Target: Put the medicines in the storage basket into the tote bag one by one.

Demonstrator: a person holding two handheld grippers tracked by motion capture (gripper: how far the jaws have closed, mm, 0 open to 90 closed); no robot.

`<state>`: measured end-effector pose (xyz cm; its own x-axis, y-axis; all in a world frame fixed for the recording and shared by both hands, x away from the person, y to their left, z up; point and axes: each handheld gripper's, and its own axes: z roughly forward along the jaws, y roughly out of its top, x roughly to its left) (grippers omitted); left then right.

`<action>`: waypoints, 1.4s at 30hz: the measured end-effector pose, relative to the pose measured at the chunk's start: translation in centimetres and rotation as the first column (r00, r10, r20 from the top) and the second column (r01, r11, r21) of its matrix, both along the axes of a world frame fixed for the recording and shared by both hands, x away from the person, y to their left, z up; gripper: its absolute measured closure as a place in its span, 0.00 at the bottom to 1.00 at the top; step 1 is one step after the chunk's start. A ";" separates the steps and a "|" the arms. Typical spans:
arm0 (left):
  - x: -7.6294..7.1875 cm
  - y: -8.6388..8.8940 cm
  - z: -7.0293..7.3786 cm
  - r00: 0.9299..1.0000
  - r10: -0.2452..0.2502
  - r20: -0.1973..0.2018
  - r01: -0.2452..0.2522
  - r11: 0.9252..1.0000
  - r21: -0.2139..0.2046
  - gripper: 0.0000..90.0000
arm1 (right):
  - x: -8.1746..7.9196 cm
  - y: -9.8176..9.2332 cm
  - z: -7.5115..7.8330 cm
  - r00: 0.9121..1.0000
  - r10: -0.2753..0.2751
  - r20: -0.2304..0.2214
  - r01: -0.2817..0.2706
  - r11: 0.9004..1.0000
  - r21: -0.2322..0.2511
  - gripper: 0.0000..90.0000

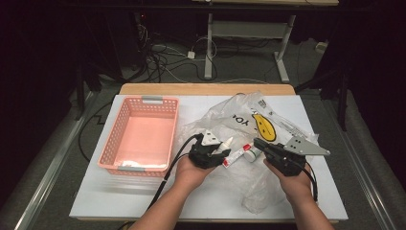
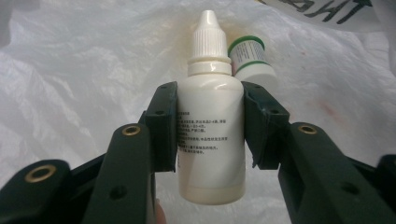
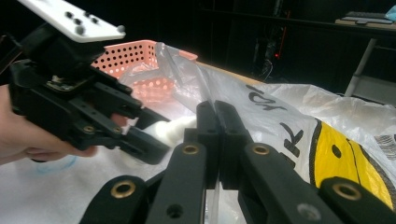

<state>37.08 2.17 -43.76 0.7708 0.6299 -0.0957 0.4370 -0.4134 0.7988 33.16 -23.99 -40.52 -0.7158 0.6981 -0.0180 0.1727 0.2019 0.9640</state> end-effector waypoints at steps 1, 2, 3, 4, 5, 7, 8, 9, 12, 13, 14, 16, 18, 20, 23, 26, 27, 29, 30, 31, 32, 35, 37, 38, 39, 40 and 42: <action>0.2 -0.3 0.0 1.000 -0.001 0.004 0.001 1.000 0.003 0.64 | 0.0 0.0 0.0 1.000 0.001 -0.001 -0.001 1.000 0.000 1.00; 0.4 -0.5 -0.1 1.000 0.001 0.006 -0.001 1.000 0.004 0.64 | 0.0 0.0 0.0 1.000 0.000 -0.002 0.000 1.000 0.001 1.00; 0.7 -0.8 -0.1 1.000 0.001 0.007 -0.001 1.000 0.007 0.64 | 0.1 0.0 0.0 1.000 0.000 -0.001 0.000 1.000 0.002 1.00; 0.9 -1.0 -0.2 1.000 0.002 0.009 -0.002 1.000 0.009 0.64 | 0.1 0.0 0.0 1.000 0.000 -0.001 0.000 1.000 0.003 1.00; 1.1 -1.3 -0.3 1.000 0.004 0.011 -0.004 1.000 0.013 0.64 | 0.1 0.0 0.0 1.000 -0.001 -0.002 0.001 1.000 0.004 1.00; 1.6 -1.9 -0.5 1.000 0.009 0.014 -0.009 1.000 0.015 0.64 | 0.2 0.0 0.0 1.000 -0.001 -0.001 0.001 1.000 0.008 1.00; 1.8 -2.1 -0.7 1.000 0.012 0.015 -0.012 1.000 0.012 0.64 | 0.2 0.0 0.0 1.000 -0.001 -0.001 0.001 1.000 0.009 1.00; 2.1 -2.3 -0.8 1.000 0.014 0.015 -0.014 1.000 0.011 0.64 | 0.1 0.0 0.0 1.000 -0.002 -0.004 0.002 1.000 0.009 1.00; 2.7 -3.1 -1.4 1.000 0.019 0.011 -0.020 1.000 0.011 0.64 | 0.2 0.0 0.0 1.000 -0.001 -0.004 0.001 1.000 0.014 1.00; 2.9 -3.3 -1.5 1.000 0.023 0.013 -0.023 1.000 0.009 0.64 | 0.3 -0.1 0.0 1.000 -0.002 -0.004 0.002 1.000 0.015 1.00; 3.1 -3.6 -1.7 1.000 0.022 0.015 -0.022 1.000 0.020 0.64 | 0.3 -0.1 0.0 1.000 -0.003 -0.006 0.003 1.000 0.018 1.00; 3.5 -4.0 -1.9 0.999 0.027 0.019 -0.027 0.999 0.028 0.64 | 0.3 -0.1 0.1 1.000 -0.001 -0.001 0.001 1.000 0.019 1.00; 3.9 -4.4 -2.3 0.999 0.029 0.016 -0.030 0.999 0.041 0.64 | 0.2 -0.2 0.1 1.000 -0.002 -0.002 0.002 1.000 0.020 1.00; 4.1 -4.7 -2.6 1.000 0.029 0.013 -0.029 0.998 0.049 0.64 | 0.2 -0.2 0.2 1.000 -0.004 -0.001 0.004 1.000 0.021 1.00; 4.4 -5.0 -3.0 0.999 0.035 0.005 -0.035 0.998 0.050 0.64 | 0.1 -0.4 0.2 1.000 -0.006 -0.001 0.006 1.000 0.022 1.00; 4.7 -5.1 -3.4 0.999 0.038 -0.013 -0.037 0.998 0.053 0.64 | 0.1 -0.4 0.1 1.000 -0.008 -0.007 0.008 1.000 0.025 1.00; 4.8 -5.2 -3.5 0.999 0.040 -0.015 -0.040 0.998 0.053 0.64 | 0.1 -0.3 0.1 1.000 -0.007 -0.007 0.007 1.000 0.023 1.00; 4.8 -5.2 -3.6 0.999 0.039 -0.022 -0.038 0.998 0.049 0.64 | 0.1 -0.3 0.0 1.000 -0.004 -0.007 0.004 1.000 0.020 1.00; 4.8 -5.2 -3.6 0.999 0.038 -0.024 -0.037 0.998 0.043 0.64 | 0.1 -0.2 0.0 1.000 -0.003 -0.011 0.003 1.000 0.021 1.00; 4.8 -5.2 -3.5 0.999 0.038 -0.024 -0.037 0.999 0.036 0.60 | 0.2 -0.2 0.0 1.000 0.000 -0.009 0.001 1.000 0.018 1.00; 4.7 -5.1 -3.4 0.999 0.038 -0.021 -0.037 0.999 0.036 0.57 | 0.2 -0.2 -0.1 1.000 -0.001 -0.011 0.001 1.000 0.019 1.00; 4.2 -4.9 -2.8 0.999 0.038 -0.013 -0.038 0.999 0.039 0.50 | 0.1 -0.3 -0.1 1.000 0.000 -0.010 0.001 1.000 0.013 1.00; 3.7 -4.7 -2.5 0.999 0.040 -0.005 -0.040 0.999 0.022 0.49 | 0.1 -0.3 -0.1 1.000 -0.003 -0.010 0.003 1.000 0.016 1.00; 3.4 -4.5 -2.3 0.999 0.036 -0.003 -0.036 0.999 0.020 0.49 | 0.1 -0.3 -0.1 1.000 -0.003 -0.008 0.003 1.000 0.014 1.00; 3.1 -4.4 -2.2 0.999 0.034 0.000 -0.034 0.999 0.014 0.48 | 0.1 -0.3 -0.1 1.000 -0.003 -0.007 0.003 1.000 0.014 1.00; 2.8 -4.2 -2.1 1.000 0.030 0.002 -0.030 0.999 0.013 0.47 | 0.1 -0.3 -0.1 1.000 -0.003 -0.009 0.003 1.000 0.014 1.00; 2.1 -3.8 -1.9 1.000 0.019 0.000 -0.019 1.000 0.006 0.46 | 0.2 -0.3 -0.1 1.000 -0.001 -0.009 0.001 1.000 0.011 1.00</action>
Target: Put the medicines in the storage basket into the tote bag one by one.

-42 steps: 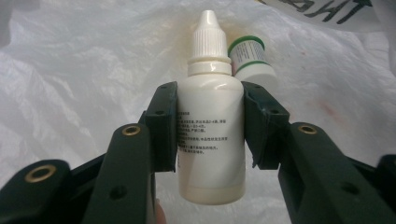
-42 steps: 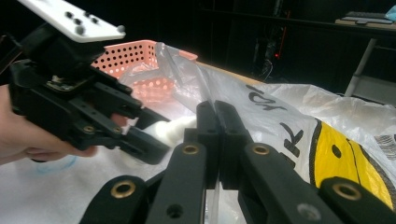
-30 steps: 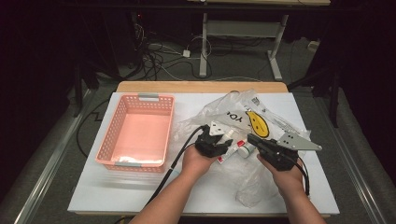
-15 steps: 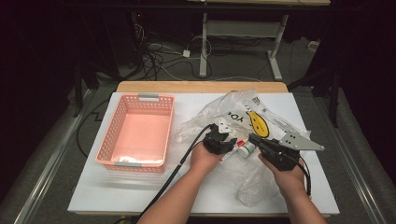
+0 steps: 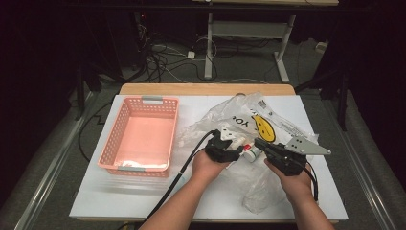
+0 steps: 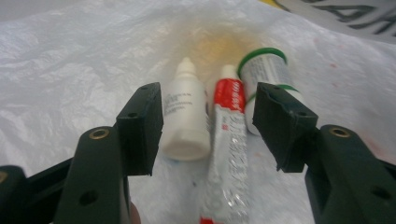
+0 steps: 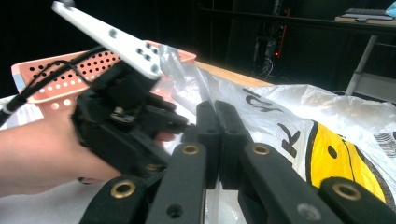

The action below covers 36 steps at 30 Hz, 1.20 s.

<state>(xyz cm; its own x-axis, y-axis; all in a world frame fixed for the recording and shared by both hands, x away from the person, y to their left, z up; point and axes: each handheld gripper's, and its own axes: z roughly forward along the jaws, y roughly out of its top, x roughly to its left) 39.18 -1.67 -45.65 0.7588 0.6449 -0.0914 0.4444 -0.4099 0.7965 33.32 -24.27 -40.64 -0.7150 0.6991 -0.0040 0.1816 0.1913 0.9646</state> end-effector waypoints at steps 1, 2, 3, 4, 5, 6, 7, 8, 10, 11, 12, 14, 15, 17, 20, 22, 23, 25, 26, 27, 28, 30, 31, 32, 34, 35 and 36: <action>-0.4 0.3 0.1 1.000 -0.006 0.003 0.006 1.000 -0.006 0.46 | 0.0 0.0 0.0 1.000 -0.001 0.000 0.001 1.000 -0.001 1.00; -0.7 0.5 0.2 1.000 -0.007 0.006 0.007 1.000 -0.017 0.46 | 0.0 0.0 0.0 1.000 -0.002 -0.001 0.002 1.000 0.000 1.00; -1.1 0.8 0.2 1.000 -0.009 0.004 0.009 1.000 -0.027 0.46 | 0.1 0.0 0.0 1.000 -0.004 -0.001 0.004 1.000 0.001 1.00; -1.5 1.1 0.2 1.000 -0.012 0.002 0.012 0.999 -0.037 0.45 | 0.0 0.0 0.0 1.000 -0.004 -0.001 0.004 1.000 0.001 1.00; -1.8 1.4 0.2 1.000 -0.020 0.000 0.020 0.999 -0.036 0.43 | 0.0 0.0 0.0 1.000 -0.003 0.000 0.003 1.000 0.001 1.00; -2.2 1.7 0.2 1.000 -0.023 -0.002 0.023 0.999 -0.039 0.43 | -0.1 0.0 0.0 1.000 -0.003 0.000 0.003 1.000 -0.001 1.00; -2.6 2.0 0.2 1.000 -0.027 -0.002 0.026 0.999 -0.047 0.43 | -0.1 -0.1 0.1 1.000 -0.004 0.000 0.004 1.000 0.000 1.00; -3.0 2.3 0.2 1.000 -0.029 -0.003 0.029 0.998 -0.052 0.41 | -0.1 -0.1 0.1 1.000 -0.004 0.002 0.004 1.000 0.000 1.00; -3.7 3.1 0.2 0.999 -0.034 -0.002 0.034 0.998 -0.050 0.40 | -0.1 -0.1 0.1 1.000 -0.006 0.000 0.006 1.000 0.001 1.00; -4.1 3.4 0.2 0.999 -0.036 -0.001 0.036 0.998 -0.052 0.39 | -0.1 -0.1 0.0 1.000 -0.006 -0.001 0.006 1.000 0.000 1.00; -4.5 3.8 0.2 0.999 -0.038 -0.002 0.038 0.998 -0.046 0.37 | -0.1 -0.1 0.0 1.000 -0.006 -0.001 0.006 1.000 -0.003 1.00; -5.1 4.5 0.2 0.999 -0.039 -0.011 0.038 0.998 -0.048 0.34 | -0.1 -0.1 0.0 1.000 -0.005 0.000 0.005 1.000 -0.004 1.00; -5.4 4.9 0.2 0.999 -0.040 -0.016 0.039 0.998 -0.049 0.34 | -0.1 -0.1 0.0 1.000 -0.004 0.003 0.004 1.000 -0.006 1.00; -5.9 5.5 0.2 0.999 -0.043 -0.016 0.042 0.998 -0.042 0.32 | -0.1 0.0 0.0 1.000 -0.006 0.001 0.006 1.000 -0.008 1.00; -6.6 6.2 0.0 0.999 -0.049 -0.010 0.049 0.999 -0.024 0.29 | -0.2 0.0 0.0 1.000 -0.008 -0.001 0.008 1.000 -0.007 1.00; -7.0 6.5 -0.2 0.998 -0.053 -0.014 0.053 0.998 -0.014 0.25 | -0.2 0.0 -0.1 1.000 -0.007 -0.002 0.007 1.000 -0.009 1.00; -7.1 6.5 -0.4 0.999 -0.051 -0.015 0.051 0.999 -0.008 0.22 | -0.2 0.0 -0.1 1.000 -0.008 -0.003 0.008 1.000 -0.010 1.00; -7.2 6.8 -0.8 0.999 -0.046 -0.027 0.046 0.999 -0.008 0.17 | -0.2 0.1 -0.2 1.000 -0.008 -0.005 0.008 1.000 -0.012 1.00; -7.2 6.9 -1.1 0.999 -0.041 -0.036 0.041 0.999 -0.005 0.16 | -0.2 0.1 -0.2 1.000 -0.005 -0.004 0.005 1.000 -0.016 1.00; -7.2 6.9 -1.3 0.998 -0.034 -0.046 0.034 0.999 0.000 0.13 | -0.2 0.1 -0.2 1.000 -0.004 -0.005 0.004 1.000 -0.017 1.00; -7.1 6.9 -1.5 0.998 -0.029 -0.059 0.030 0.999 0.011 0.07 | -0.2 0.1 -0.2 1.000 -0.004 -0.004 0.004 1.000 -0.018 1.00; -7.0 6.6 -2.0 0.995 -0.036 -0.090 0.041 0.998 0.052 0.00 | -0.2 0.1 -0.2 1.000 -0.005 -0.006 0.005 1.000 -0.015 1.00; -6.9 6.5 -2.2 0.993 -0.047 -0.104 0.054 0.996 0.069 0.00 | -0.2 0.0 -0.1 1.000 -0.006 -0.003 0.006 1.000 -0.015 1.00; -6.9 6.4 -2.4 0.993 -0.041 -0.112 0.051 0.995 0.085 0.00 | -0.2 0.0 -0.1 1.000 -0.007 -0.004 0.007 1.000 -0.014 1.00; -6.6 6.1 -2.8 0.992 -0.031 -0.122 0.046 0.992 0.120 0.00 | -0.2 -0.1 -0.1 1.000 -0.008 -0.003 0.008 1.000 -0.011 1.00; -6.5 5.9 -3.0 0.991 -0.023 -0.132 0.042 0.989 0.142 0.00 | -0.2 -0.2 -0.1 1.000 -0.009 -0.002 0.009 1.000 -0.010 1.00; -6.3 5.7 -3.1 0.989 -0.017 -0.150 0.041 0.987 0.158 0.00 | -0.1 -0.2 0.0 1.000 -0.010 -0.002 0.010 1.000 -0.010 1.00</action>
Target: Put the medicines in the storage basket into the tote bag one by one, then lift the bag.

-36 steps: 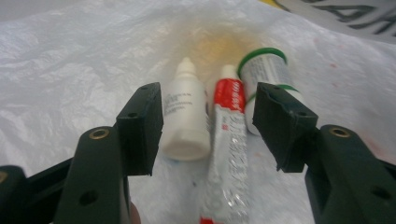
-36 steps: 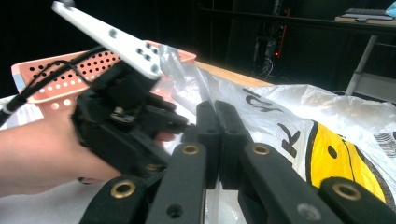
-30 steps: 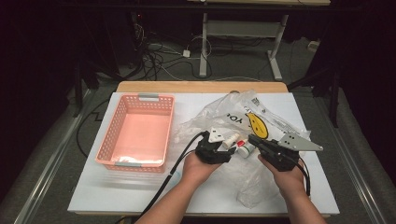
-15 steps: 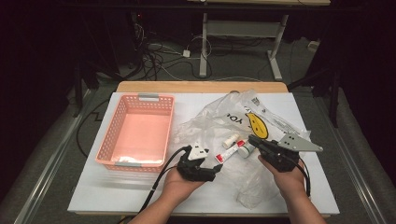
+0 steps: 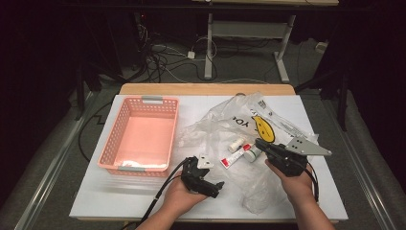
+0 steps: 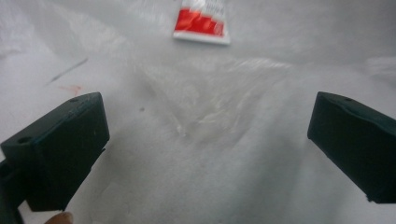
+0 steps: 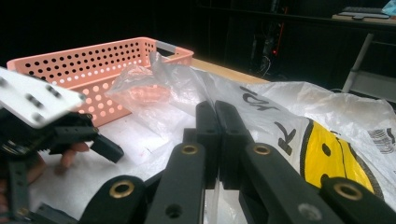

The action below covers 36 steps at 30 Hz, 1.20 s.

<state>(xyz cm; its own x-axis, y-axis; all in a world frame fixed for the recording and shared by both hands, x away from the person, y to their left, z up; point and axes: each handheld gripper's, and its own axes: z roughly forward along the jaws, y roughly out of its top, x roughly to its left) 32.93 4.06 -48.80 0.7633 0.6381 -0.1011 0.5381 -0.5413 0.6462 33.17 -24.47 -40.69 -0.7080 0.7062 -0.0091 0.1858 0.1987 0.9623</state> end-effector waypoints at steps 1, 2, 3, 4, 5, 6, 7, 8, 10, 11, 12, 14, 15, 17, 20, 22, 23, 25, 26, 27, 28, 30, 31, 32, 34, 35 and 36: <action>0.1 -0.1 0.0 1.000 -0.003 0.007 0.003 1.000 0.010 0.00 | 0.0 0.0 0.0 1.000 -0.001 0.000 0.001 1.000 0.000 1.00; 0.1 -0.2 0.0 1.000 -0.005 0.008 0.005 1.000 0.011 0.00 | 0.0 0.0 0.0 1.000 -0.001 0.000 0.001 1.000 0.000 1.00; 0.1 -0.3 0.0 1.000 -0.005 0.012 0.005 1.000 0.017 0.00 | 0.0 0.0 0.0 1.000 -0.003 0.000 0.003 1.000 -0.001 1.00; 0.1 -0.4 0.0 1.000 0.000 0.016 0.000 1.000 0.019 0.01 | 0.0 0.1 0.0 1.000 -0.003 0.000 0.003 1.000 -0.001 1.00; 0.1 -0.4 0.0 1.000 0.006 0.020 -0.007 1.000 0.017 0.03 | 0.0 0.1 0.0 1.000 -0.002 0.000 0.002 1.000 -0.002 1.00; 0.1 -0.4 0.0 1.000 0.011 0.022 -0.011 1.000 0.010 0.05 | 0.1 0.1 0.0 1.000 0.001 -0.001 -0.001 1.000 -0.003 1.00; 0.1 -0.4 0.0 1.000 0.013 0.024 -0.013 1.000 0.004 0.08 | 0.1 0.2 -0.1 1.000 0.002 -0.005 -0.002 1.000 -0.003 1.00; 0.2 -0.5 0.1 0.999 0.016 0.030 -0.017 1.000 0.005 0.10 | 0.1 0.2 -0.2 1.000 -0.001 -0.009 0.001 1.000 -0.003 1.00; 0.4 -0.6 0.1 0.999 0.025 0.041 -0.025 1.000 -0.001 0.19 | 0.3 0.3 -0.4 1.000 -0.002 -0.013 0.001 1.000 -0.008 1.00; 0.5 -0.8 0.1 0.999 0.026 0.039 -0.026 1.000 -0.003 0.21 | 0.3 0.3 -0.5 1.000 -0.001 -0.019 0.001 1.000 -0.005 1.00; 0.6 -0.9 0.1 0.999 0.028 0.041 -0.028 1.000 -0.007 0.23 | 0.4 0.3 -0.5 1.000 -0.003 -0.018 0.003 1.000 -0.011 1.00; 1.0 -1.2 0.1 0.999 0.023 0.045 -0.023 1.000 -0.016 0.28 | 0.5 0.4 -0.6 1.000 -0.005 -0.019 0.004 1.000 -0.016 1.00; 1.1 -1.3 0.1 0.999 0.022 0.049 -0.021 1.000 -0.021 0.33 | 0.5 0.4 -0.6 1.000 -0.005 -0.018 0.005 1.000 -0.018 1.00; 1.2 -1.4 0.1 0.998 0.035 0.048 -0.033 0.999 -0.031 0.44 | 0.5 0.5 -0.6 1.000 -0.004 -0.018 0.004 1.000 -0.019 1.00; 1.5 -1.1 0.1 0.996 0.074 0.043 -0.072 0.996 -0.053 0.69 | 0.4 0.4 -0.5 1.000 -0.006 -0.018 0.005 1.000 -0.017 1.00; 1.5 -1.1 0.1 0.997 0.070 0.042 -0.067 0.996 -0.060 0.82 | 0.3 0.3 -0.5 1.000 -0.007 -0.017 0.007 1.000 -0.015 1.00; 1.5 -1.1 0.1 0.998 0.052 0.041 -0.049 0.997 -0.063 0.92 | 0.2 0.3 -0.5 1.000 -0.011 -0.019 0.010 1.000 -0.014 1.00; 1.5 -1.0 0.1 0.998 0.044 0.045 -0.041 0.997 -0.063 0.98 | 0.3 0.2 -0.6 1.000 -0.008 -0.024 0.008 1.000 -0.011 1.00; 1.5 -0.9 0.1 0.999 0.039 0.034 -0.036 0.996 -0.078 0.98 | 0.3 0.2 -0.6 1.000 -0.010 -0.025 0.009 1.000 -0.007 1.00; 1.5 -0.7 0.1 0.999 0.036 0.032 -0.033 0.995 -0.094 0.98 | 0.3 0.2 -0.6 1.000 -0.011 -0.025 0.010 1.000 -0.005 1.00; 1.4 -0.5 0.2 0.998 0.036 0.042 -0.031 0.993 -0.117 0.98 | 0.3 0.2 -0.6 1.000 -0.011 -0.026 0.011 1.000 -0.004 1.00; 1.1 0.0 0.3 0.997 0.037 0.070 -0.025 0.987 -0.159 0.98 | 0.4 0.2 -0.6 1.000 -0.013 -0.023 0.013 1.000 -0.007 1.00; 1.0 0.2 0.4 0.997 0.040 0.067 -0.027 0.982 -0.185 0.98 | 0.4 0.1 -0.6 1.000 -0.016 -0.022 0.016 1.000 -0.008 1.00; 0.9 0.4 0.6 0.998 0.040 0.055 -0.028 0.978 -0.204 0.98 | 0.4 0.1 -0.6 1.000 -0.019 -0.022 0.019 1.000 -0.001 1.00; 0.6 0.6 1.1 0.996 0.042 0.083 -0.024 0.978 -0.208 0.98 | 0.3 0.1 -0.5 1.000 -0.016 -0.009 0.016 1.000 -0.006 1.00; 0.5 0.7 1.7 0.994 0.046 0.098 -0.024 0.975 -0.220 0.98 | 0.2 0.1 -0.4 1.000 -0.022 -0.007 0.022 1.000 -0.003 1.00; 0.3 0.7 2.3 0.991 0.053 0.119 -0.023 0.972 -0.235 0.98 | 0.2 0.1 -0.3 1.000 -0.022 -0.003 0.022 1.000 0.003 1.00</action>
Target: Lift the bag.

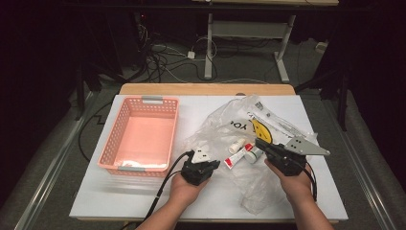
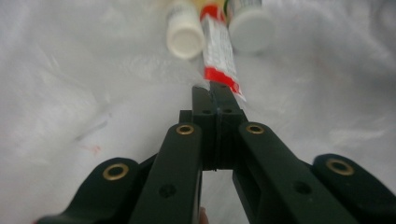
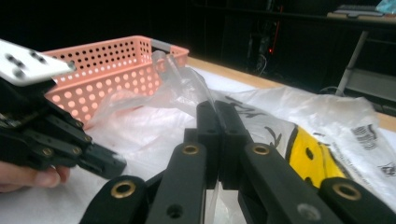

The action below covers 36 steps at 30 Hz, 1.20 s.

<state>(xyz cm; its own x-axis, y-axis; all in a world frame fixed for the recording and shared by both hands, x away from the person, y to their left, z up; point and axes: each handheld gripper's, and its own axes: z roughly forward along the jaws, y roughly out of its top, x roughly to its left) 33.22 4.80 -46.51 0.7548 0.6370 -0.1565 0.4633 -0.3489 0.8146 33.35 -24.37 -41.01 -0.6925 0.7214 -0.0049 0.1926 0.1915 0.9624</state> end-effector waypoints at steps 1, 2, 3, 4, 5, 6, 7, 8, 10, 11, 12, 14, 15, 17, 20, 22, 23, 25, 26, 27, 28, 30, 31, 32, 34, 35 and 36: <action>-0.2 0.1 0.7 1.000 0.004 0.029 -0.004 1.000 -0.008 0.98 | -0.1 0.0 0.2 1.000 0.001 0.008 -0.001 1.000 0.002 1.00; -0.4 0.1 1.4 0.998 0.008 0.059 -0.007 1.000 -0.012 0.98 | -0.2 0.0 0.3 1.000 0.000 0.018 0.000 1.000 0.003 1.00; -0.6 0.2 2.2 0.996 0.013 0.087 -0.012 1.000 -0.014 0.98 | -0.2 0.0 0.6 1.000 -0.001 0.026 0.001 1.000 0.009 1.00; -0.8 0.3 2.8 0.993 0.017 0.113 -0.015 1.000 -0.020 0.98 | -0.3 0.0 0.8 1.000 -0.002 0.029 0.001 1.000 0.017 1.00; -1.0 0.4 3.5 0.991 0.027 0.134 -0.022 0.999 -0.039 0.98 | -0.3 0.1 1.1 0.999 -0.007 0.037 0.006 1.000 0.023 1.00; -1.0 0.4 4.1 0.988 0.035 0.148 -0.026 0.998 -0.061 0.98 | -0.3 0.1 1.4 0.999 -0.009 0.045 0.008 1.000 0.030 1.00; -1.0 0.4 4.7 0.985 0.039 0.167 -0.027 0.997 -0.069 0.98 | -0.3 0.1 1.6 0.998 -0.013 0.055 0.011 0.999 0.037 1.00; -0.9 0.4 5.3 0.981 0.041 0.190 -0.029 0.997 -0.067 0.98 | -0.2 0.1 1.9 0.998 -0.015 0.064 0.013 0.999 0.040 1.00; -0.7 0.2 6.6 0.971 0.050 0.233 -0.035 0.997 -0.070 0.98 | 0.0 0.1 2.6 0.997 -0.025 0.073 0.022 0.998 0.052 1.00; -0.4 0.2 7.3 0.968 0.055 0.246 -0.036 0.996 -0.080 0.98 | 0.1 0.1 2.9 0.996 -0.031 0.081 0.027 0.998 0.058 1.00; -0.2 0.2 8.0 0.964 0.059 0.258 -0.038 0.996 -0.087 0.98 | 0.2 0.2 3.3 0.996 -0.036 0.088 0.030 0.998 0.061 1.00; 0.4 0.1 9.4 0.954 0.074 0.291 -0.047 0.994 -0.099 0.98 | 0.5 0.2 4.1 0.994 -0.041 0.104 0.035 0.998 0.061 1.00; 0.6 0.0 10.2 0.947 0.081 0.310 -0.051 0.993 -0.103 0.98 | 0.7 0.3 4.6 0.992 -0.048 0.113 0.041 0.997 0.066 1.00; 1.1 -0.1 11.7 0.935 0.087 0.343 -0.053 0.993 -0.107 0.98 | 1.0 0.4 5.6 0.990 -0.058 0.127 0.049 0.996 0.077 1.00; 1.9 -0.3 13.9 0.919 0.095 0.382 -0.059 0.993 -0.104 0.98 | 1.4 0.7 7.0 0.986 -0.066 0.151 0.053 0.995 0.087 1.00; 2.5 -0.4 15.3 0.908 0.103 0.407 -0.066 0.992 -0.103 0.98 | 1.7 0.9 7.9 0.983 -0.070 0.169 0.054 0.994 0.097 1.00; 2.7 -0.5 16.1 0.902 0.109 0.417 -0.071 0.992 -0.106 0.98 | 1.8 1.0 8.3 0.981 -0.075 0.178 0.057 0.993 0.104 1.00; 3.3 -0.6 17.5 0.893 0.114 0.435 -0.075 0.992 -0.106 0.98 | 2.1 1.1 9.2 0.978 -0.079 0.194 0.057 0.992 0.115 1.00; 3.5 -0.7 18.2 0.889 0.113 0.444 -0.075 0.992 -0.103 0.98 | 2.2 1.1 9.6 0.976 -0.086 0.200 0.062 0.991 0.122 1.00; 3.6 -0.8 18.8 0.884 0.112 0.454 -0.075 0.992 -0.099 0.98 | 2.4 1.1 9.9 0.974 -0.090 0.209 0.064 0.990 0.129 1.00; 3.7 -1.0 19.4 0.877 0.114 0.468 -0.077 0.992 -0.097 0.98 | 2.5 1.1 10.3 0.973 -0.095 0.211 0.066 0.988 0.138 1.00; 4.0 -1.2 20.5 0.868 0.113 0.484 -0.074 0.992 -0.100 0.98 | 2.6 0.9 11.0 0.969 -0.105 0.226 0.070 0.985 0.157 1.00; 4.1 -1.3 21.1 0.863 0.115 0.492 -0.075 0.992 -0.100 0.98 | 2.5 0.8 11.3 0.966 -0.108 0.235 0.071 0.984 0.161 1.00; 4.2 -1.4 21.5 0.856 0.119 0.503 -0.075 0.992 -0.106 0.98 | 2.5 0.7 11.7 0.963 -0.114 0.243 0.074 0.983 0.166 1.00; 4.4 -1.6 22.4 0.851 0.118 0.511 -0.068 0.991 -0.116 0.98 | 2.3 0.4 12.4 0.958 -0.126 0.257 0.080 0.980 0.183 1.00; 4.5 -1.8 22.8 0.846 0.117 0.520 -0.065 0.991 -0.117 0.98 | 2.2 0.2 12.8 0.955 -0.133 0.263 0.084 0.978 0.190 1.00; 4.6 -1.9 23.1 0.844 0.121 0.523 -0.063 0.990 -0.127 0.98 | 2.2 0.0 13.1 0.952 -0.141 0.272 0.089 0.976 0.198 1.00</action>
<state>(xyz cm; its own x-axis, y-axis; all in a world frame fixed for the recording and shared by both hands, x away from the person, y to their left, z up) 37.77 2.94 -23.43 0.6802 0.7100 0.1822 -0.0219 -0.2287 0.9732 35.51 -24.41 -27.90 -0.5938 0.8030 -0.0507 -0.0825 0.0020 0.9966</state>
